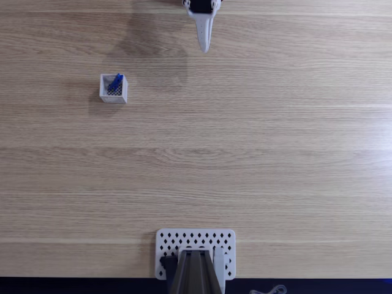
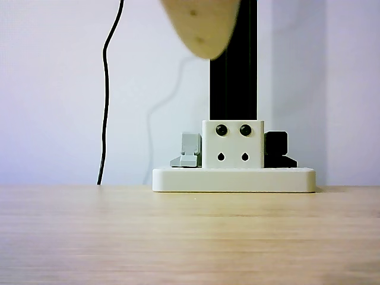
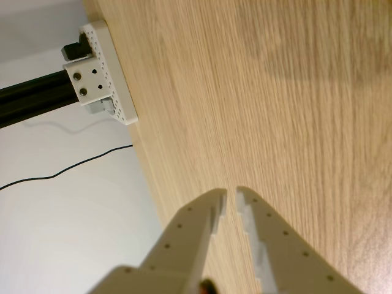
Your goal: Grasp a peg and put it in the crate.
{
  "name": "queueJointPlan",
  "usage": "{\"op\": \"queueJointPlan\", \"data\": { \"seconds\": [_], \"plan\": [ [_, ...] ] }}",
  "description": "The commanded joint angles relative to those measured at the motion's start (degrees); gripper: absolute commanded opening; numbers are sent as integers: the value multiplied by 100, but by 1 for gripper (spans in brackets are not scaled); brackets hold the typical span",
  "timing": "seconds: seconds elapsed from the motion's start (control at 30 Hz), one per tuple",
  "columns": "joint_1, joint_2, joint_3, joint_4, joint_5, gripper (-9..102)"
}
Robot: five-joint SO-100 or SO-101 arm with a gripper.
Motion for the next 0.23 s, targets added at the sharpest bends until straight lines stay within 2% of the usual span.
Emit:
{"op": "queueJointPlan", "data": {
  "seconds": [0.0, 0.2],
  "plan": [
    [9, 123, -53, 18, -70, -1],
    [0, 123, -53, 44, -62, -1]
  ]
}}
